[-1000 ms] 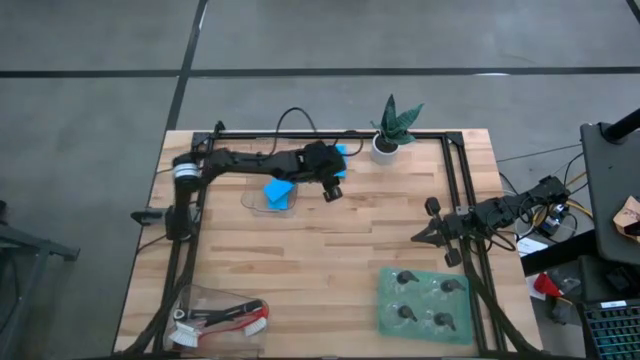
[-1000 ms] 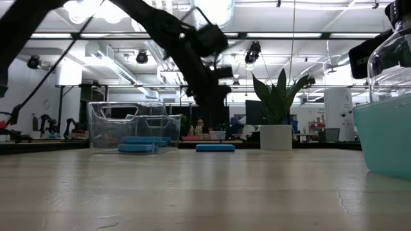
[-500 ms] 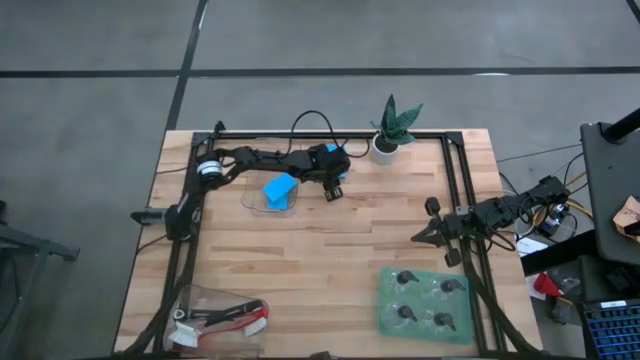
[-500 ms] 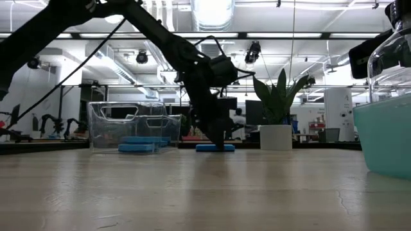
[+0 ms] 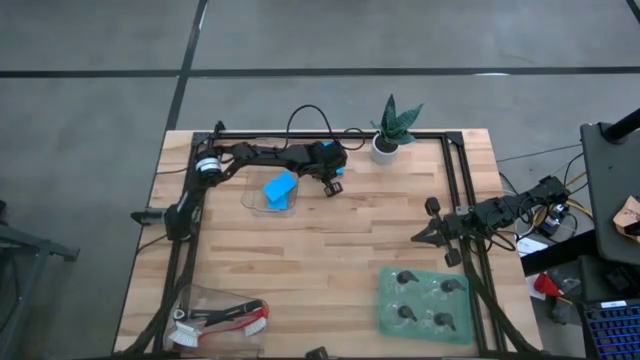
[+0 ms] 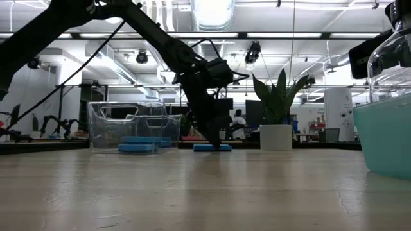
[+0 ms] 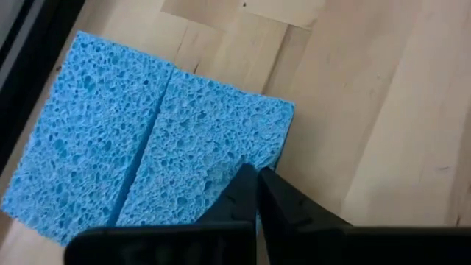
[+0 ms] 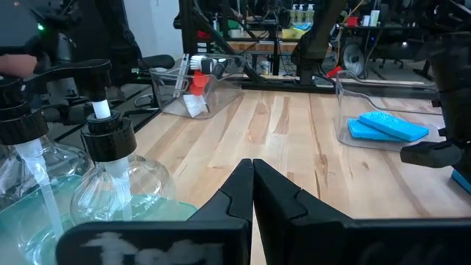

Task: Pick & Place Kitchen Sink Supplies
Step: Put the sponge into the top transparent bin

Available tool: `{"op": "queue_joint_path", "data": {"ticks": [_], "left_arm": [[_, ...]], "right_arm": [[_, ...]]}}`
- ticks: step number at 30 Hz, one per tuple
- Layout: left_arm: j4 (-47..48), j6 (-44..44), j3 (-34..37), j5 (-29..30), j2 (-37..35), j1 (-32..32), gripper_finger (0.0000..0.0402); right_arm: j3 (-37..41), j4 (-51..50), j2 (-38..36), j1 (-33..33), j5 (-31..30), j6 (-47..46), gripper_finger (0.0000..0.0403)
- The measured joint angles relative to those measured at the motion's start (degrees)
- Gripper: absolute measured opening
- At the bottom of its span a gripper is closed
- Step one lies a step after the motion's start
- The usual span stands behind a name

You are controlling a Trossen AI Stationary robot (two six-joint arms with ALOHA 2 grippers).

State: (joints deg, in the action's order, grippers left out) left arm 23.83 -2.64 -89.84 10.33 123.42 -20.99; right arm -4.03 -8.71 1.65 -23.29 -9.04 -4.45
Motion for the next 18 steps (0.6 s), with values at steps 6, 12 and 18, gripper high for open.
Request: {"op": "queue_joint_path", "data": {"ticks": [6,12,18], "left_arm": [[1.7,1.3,-0.1,-1.1,-1.5,1.1,0.0001],[2.3,2.1,0.0,-2.2,-4.0,3.1,0.0000],[3.5,2.8,0.0,-1.4,-8.5,5.9,0.0000]], "right_arm": [[0.0,0.0,0.0,0.0,0.0,0.0,0.0008],[0.0,0.0,0.1,0.0,0.0,0.0,0.0008],[0.0,-0.1,0.0,0.0,0.0,0.0,0.0008]]}}
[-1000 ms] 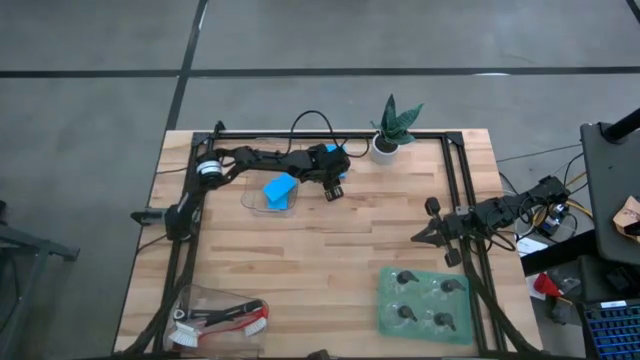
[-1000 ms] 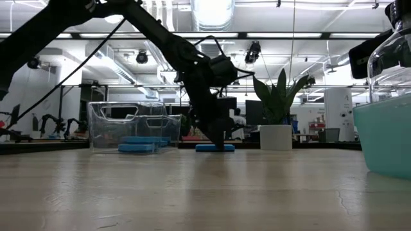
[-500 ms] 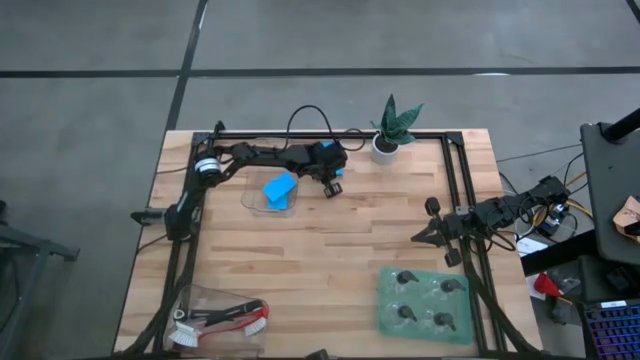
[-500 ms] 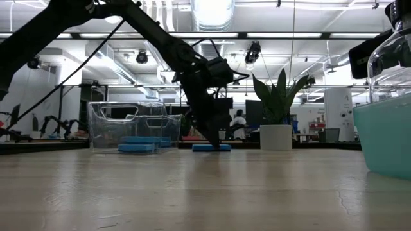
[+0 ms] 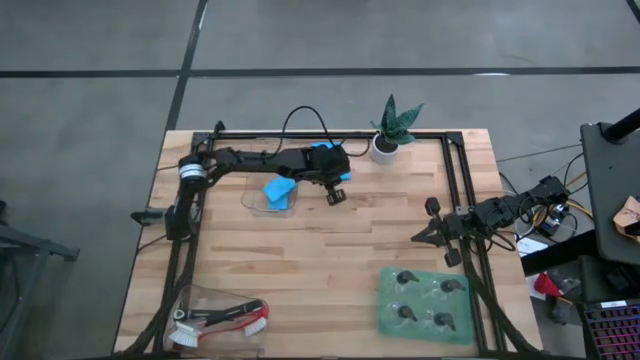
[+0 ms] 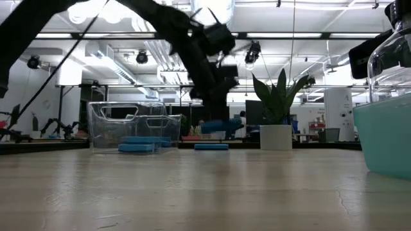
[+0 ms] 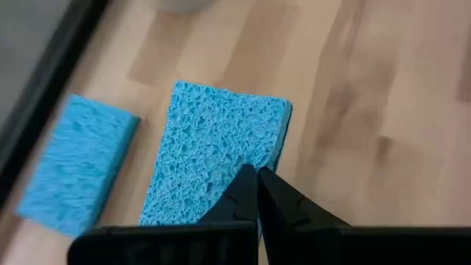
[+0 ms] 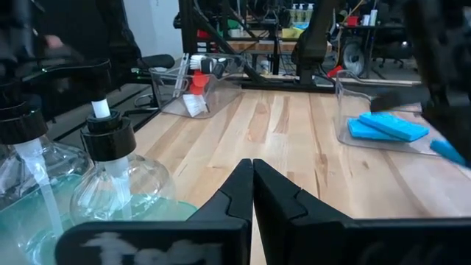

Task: Pick & Place Kitchen Sink Supplies
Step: Put the sponge into the top transparent bin

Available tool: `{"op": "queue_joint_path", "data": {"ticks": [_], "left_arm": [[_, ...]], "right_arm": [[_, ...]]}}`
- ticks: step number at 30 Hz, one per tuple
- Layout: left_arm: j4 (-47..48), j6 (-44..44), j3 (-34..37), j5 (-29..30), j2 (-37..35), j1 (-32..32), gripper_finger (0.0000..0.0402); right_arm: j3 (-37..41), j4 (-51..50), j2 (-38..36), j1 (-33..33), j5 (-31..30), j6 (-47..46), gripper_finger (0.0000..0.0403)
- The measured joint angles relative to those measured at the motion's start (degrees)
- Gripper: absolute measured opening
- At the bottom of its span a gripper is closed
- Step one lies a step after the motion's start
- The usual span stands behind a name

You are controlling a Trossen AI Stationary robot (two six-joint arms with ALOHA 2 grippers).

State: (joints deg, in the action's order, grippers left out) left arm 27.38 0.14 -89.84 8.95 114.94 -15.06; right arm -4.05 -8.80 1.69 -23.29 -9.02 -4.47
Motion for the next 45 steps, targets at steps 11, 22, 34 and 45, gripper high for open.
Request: {"op": "queue_joint_path", "data": {"ticks": [11,22,34,45], "left_arm": [[12.7,5.8,3.2,14.6,-14.6,4.6,0.0000],[10.0,19.9,24.5,20.2,-32.3,3.5,0.0000],[-2.4,26.8,41.4,6.9,-35.2,-4.7,0.0000],[-2.6,27.2,39.5,9.5,-35.7,-5.7,0.0072]], "right_arm": [[0.0,0.0,-0.1,0.0,0.0,0.0,0.0008],[0.0,0.0,-0.1,0.0,0.0,0.0,0.0008],[0.0,0.1,-0.1,0.0,0.0,0.0,0.0008],[0.0,0.1,-0.1,0.0,0.0,0.0,0.0008]]}}
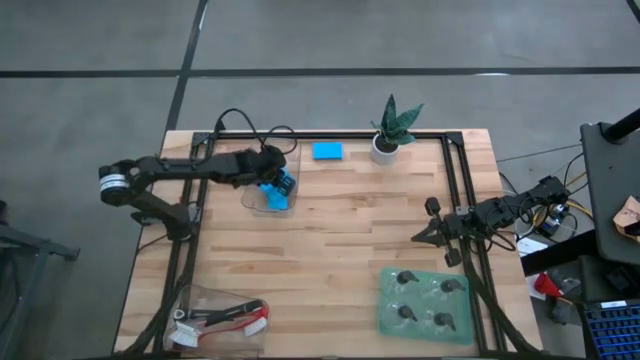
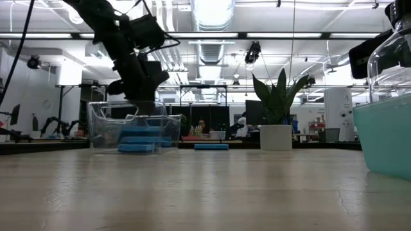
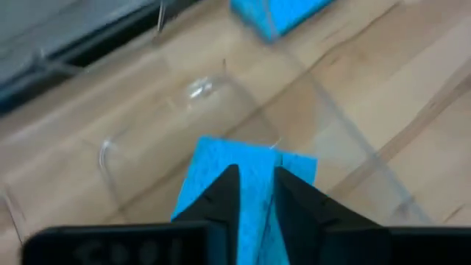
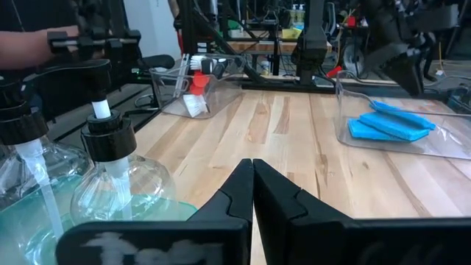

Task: Pick & Place Kitchen Sink Supplies
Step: Put the sponge into the top transparent bin

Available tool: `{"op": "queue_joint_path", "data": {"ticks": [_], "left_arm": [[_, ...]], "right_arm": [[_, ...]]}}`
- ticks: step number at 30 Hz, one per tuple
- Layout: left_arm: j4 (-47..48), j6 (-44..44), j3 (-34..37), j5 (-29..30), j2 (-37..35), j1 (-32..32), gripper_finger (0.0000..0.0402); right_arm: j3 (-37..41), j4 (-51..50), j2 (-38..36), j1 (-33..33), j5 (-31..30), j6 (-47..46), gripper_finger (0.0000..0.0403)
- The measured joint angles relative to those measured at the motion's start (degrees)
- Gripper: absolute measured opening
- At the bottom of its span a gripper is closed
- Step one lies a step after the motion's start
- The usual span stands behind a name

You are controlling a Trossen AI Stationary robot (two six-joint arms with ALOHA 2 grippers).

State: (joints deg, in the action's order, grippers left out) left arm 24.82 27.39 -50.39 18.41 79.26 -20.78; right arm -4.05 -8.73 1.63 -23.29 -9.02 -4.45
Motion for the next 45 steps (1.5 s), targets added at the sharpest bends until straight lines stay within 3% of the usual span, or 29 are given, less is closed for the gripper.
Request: {"op": "queue_joint_path", "data": {"ticks": [4,8,12,19,23,30,36,45], "left_arm": [[-1.5,-2.4,-3.0,0.4,0.0,0.1,0.0120],[-10.2,-8.7,-5.7,-1.6,0.1,0.3,0.0155],[-17.7,-17.3,-8.0,-8.9,2.1,0.4,0.0166],[-19.8,-20.1,-13.6,-10.8,8.7,0.4,0.0167],[-17.4,-20.4,-19.5,-11.7,14.5,0.4,0.0167],[-3.2,-26.5,-35.0,-11.6,26.8,-0.8,0.0167],[2.3,-30.5,-45.8,-11.4,36.3,-3.0,0.0167],[7.0,-30.3,-52.0,-10.1,44.8,-6.4,0.0163]], "right_arm": [[0.0,0.0,0.0,0.0,0.0,0.0,0.0008],[0.0,0.0,0.0,0.0,0.0,0.0,0.0008],[0.0,0.0,0.0,0.0,0.0,0.0,0.0008],[0.0,0.0,0.0,0.0,0.0,0.0,0.0008],[0.0,0.0,0.0,0.0,0.0,0.0,0.0008],[0.0,0.0,0.0,0.0,0.0,0.0,0.0008],[0.0,0.0,0.0,0.0,0.0,0.0,0.0008],[0.0,0.0,0.0,0.0,0.0,0.0,0.0008]]}}
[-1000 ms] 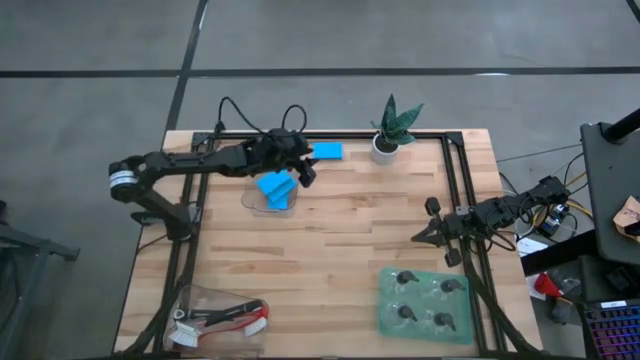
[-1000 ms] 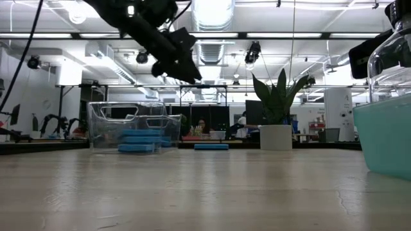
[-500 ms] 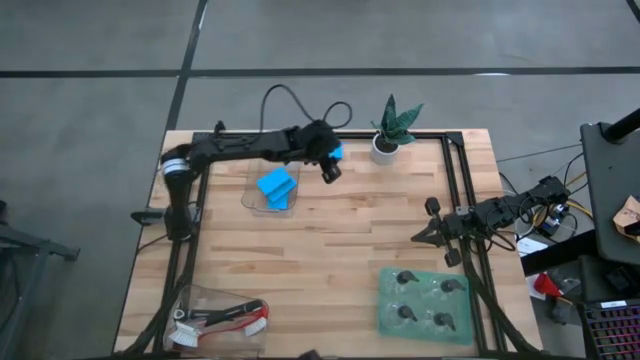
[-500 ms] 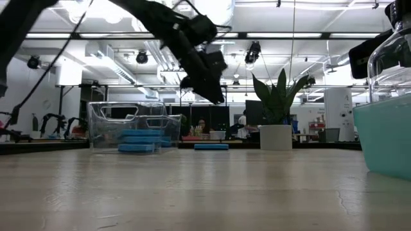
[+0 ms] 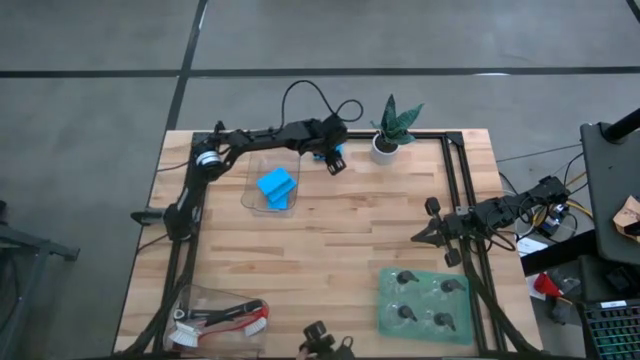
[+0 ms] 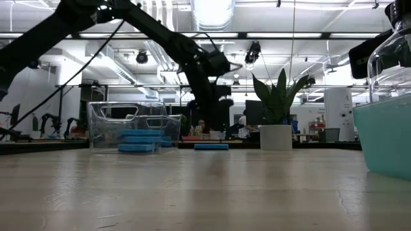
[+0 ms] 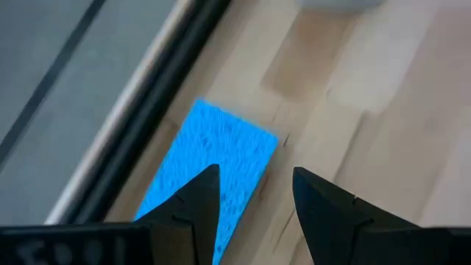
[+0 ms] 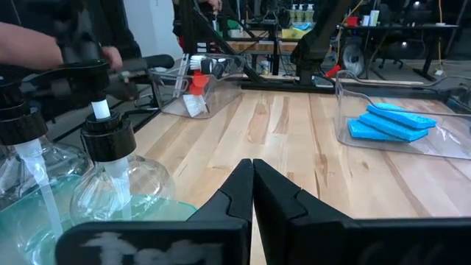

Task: Pick & Place Kitchen Sink Supplies
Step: Put the sponge into the top transparent bin

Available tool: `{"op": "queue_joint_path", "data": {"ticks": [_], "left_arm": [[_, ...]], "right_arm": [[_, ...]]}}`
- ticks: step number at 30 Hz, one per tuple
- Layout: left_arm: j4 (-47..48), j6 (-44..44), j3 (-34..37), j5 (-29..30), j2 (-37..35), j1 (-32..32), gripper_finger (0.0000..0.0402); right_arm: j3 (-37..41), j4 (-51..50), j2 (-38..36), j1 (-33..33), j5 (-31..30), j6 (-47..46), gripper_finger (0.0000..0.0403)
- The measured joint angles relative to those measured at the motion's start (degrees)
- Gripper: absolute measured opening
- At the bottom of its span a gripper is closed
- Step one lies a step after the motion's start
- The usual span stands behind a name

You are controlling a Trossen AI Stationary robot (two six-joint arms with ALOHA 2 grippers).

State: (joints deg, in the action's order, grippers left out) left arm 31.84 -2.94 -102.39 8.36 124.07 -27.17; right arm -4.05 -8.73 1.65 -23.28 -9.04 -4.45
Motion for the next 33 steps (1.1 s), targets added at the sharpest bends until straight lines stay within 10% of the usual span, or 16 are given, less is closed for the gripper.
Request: {"op": "queue_joint_path", "data": {"ticks": [18,27,33], "left_arm": [[0.8,-2.4,0.3,5.2,4.9,-0.8,0.0155],[1.2,-0.7,0.3,1.9,4.9,-1.4,0.0016],[4.7,1.9,-0.1,-4.5,4.9,-1.5,0.0002]], "right_arm": [[0.0,0.0,0.0,0.0,0.0,0.0,0.0008],[0.0,0.0,0.0,0.0,0.0,0.0,0.0008],[0.0,0.0,0.0,0.0,0.0,0.0,0.0008]]}}
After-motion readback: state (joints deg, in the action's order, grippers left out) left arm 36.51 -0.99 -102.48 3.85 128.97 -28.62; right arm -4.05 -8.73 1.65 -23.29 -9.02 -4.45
